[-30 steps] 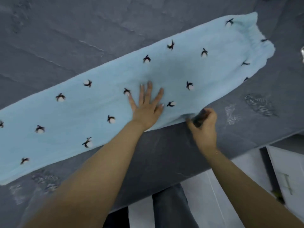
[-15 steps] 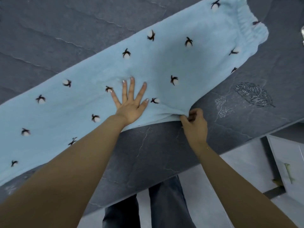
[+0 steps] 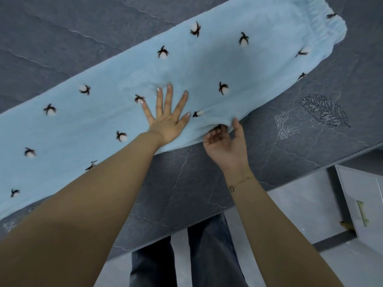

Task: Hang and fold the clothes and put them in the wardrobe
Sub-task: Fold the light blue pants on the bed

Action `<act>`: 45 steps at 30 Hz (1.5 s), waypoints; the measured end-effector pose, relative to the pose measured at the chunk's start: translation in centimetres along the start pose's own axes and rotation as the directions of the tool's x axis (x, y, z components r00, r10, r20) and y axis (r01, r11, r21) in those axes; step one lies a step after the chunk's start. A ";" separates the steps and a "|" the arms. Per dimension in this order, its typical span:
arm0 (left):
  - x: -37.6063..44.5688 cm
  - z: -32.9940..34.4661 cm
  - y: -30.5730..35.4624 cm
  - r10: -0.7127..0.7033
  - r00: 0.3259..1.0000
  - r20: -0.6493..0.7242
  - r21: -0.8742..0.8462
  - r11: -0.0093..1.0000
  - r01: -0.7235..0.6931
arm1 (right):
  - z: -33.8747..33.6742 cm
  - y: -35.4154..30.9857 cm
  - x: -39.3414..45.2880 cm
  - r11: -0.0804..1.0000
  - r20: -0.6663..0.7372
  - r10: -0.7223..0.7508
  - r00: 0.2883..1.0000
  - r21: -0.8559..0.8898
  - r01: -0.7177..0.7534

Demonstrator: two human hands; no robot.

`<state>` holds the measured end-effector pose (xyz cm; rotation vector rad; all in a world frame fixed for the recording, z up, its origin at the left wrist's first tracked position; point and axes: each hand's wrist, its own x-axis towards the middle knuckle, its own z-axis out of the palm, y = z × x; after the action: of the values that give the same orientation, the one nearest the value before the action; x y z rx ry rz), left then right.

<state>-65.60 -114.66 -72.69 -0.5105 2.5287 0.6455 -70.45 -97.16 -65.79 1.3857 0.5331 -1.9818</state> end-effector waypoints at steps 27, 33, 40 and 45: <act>-4.7 2.1 8.3 0.031 0.886 -0.462 -0.165 0.979 -0.120 | 2.2 -5.9 -0.4 0.473 0.146 -0.372 0.917 -0.820 0.323; 0.5 -5.3 5.8 -0.096 0.922 -0.374 -0.410 0.909 -0.072 | 7.4 -11.8 0.7 0.554 0.077 -0.540 0.838 -0.718 0.422; 4.1 -4.9 5.4 -0.077 0.994 -0.084 -0.500 0.866 0.024 | 8.4 -18.8 2.7 0.645 0.071 -0.567 0.820 -0.582 0.496; 4.9 -4.5 5.1 -0.198 0.977 -0.072 -0.561 0.818 0.125 | 12.3 -20.8 2.5 0.595 0.293 -0.473 0.831 -0.590 0.546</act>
<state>-73.53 -113.93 -70.00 -0.9851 2.3460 1.3310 -93.97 -91.28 -64.47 0.7006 1.5592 -1.9532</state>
